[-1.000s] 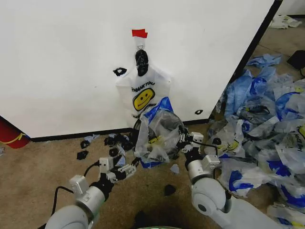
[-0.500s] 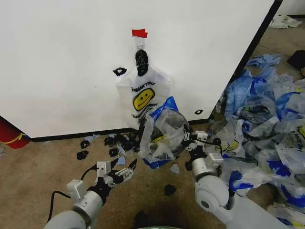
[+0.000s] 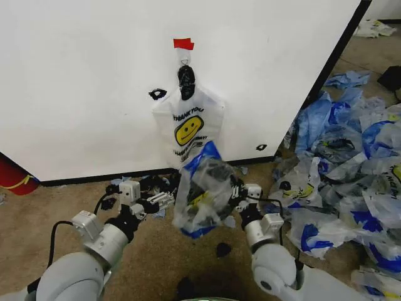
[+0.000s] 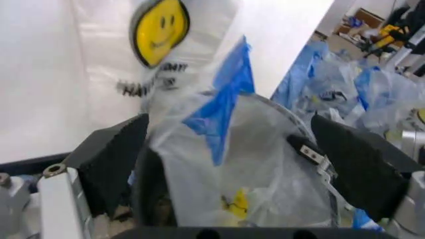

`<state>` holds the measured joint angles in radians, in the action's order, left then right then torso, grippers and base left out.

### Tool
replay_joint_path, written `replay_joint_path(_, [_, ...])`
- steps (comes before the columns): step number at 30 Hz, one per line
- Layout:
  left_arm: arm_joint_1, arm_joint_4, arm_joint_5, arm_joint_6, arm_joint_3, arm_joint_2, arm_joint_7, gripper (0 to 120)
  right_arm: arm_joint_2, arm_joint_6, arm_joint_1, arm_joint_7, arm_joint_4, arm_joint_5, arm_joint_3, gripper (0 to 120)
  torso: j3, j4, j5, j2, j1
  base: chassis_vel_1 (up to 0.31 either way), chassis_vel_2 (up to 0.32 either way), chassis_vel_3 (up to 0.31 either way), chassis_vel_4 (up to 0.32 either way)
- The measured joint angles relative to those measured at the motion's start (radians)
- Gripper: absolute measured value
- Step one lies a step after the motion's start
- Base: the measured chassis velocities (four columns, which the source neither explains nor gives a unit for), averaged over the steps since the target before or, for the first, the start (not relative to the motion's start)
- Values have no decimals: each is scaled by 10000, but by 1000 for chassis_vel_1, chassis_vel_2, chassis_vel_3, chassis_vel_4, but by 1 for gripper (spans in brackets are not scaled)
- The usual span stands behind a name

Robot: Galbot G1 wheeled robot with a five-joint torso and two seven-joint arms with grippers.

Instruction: Pick up the garbage bag from the wall and place it over the trash bin.

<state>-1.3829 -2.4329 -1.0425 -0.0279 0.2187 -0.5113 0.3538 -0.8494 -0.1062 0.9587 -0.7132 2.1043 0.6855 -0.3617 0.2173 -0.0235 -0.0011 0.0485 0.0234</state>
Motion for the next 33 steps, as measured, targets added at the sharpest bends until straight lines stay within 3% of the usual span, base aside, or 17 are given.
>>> replay_joint_path(6, [98,369,-8,62,-261,23,-296,97,244,66,-333,22,244,143,-597,1,0,-1,0,0,0,0,0,0,0])
replay_joint_path(27, [71,967,168,-62,-396,-223,-449,94,187,67,-275,141,482,80,-763,1,-1,0,1,0,0,0,0,0,0])
replay_joint_path(33, [78,1050,216,-89,-414,-294,-450,72,155,64,-243,155,462,63,-690,1,-1,-1,1,0,0,0,0,0,0])
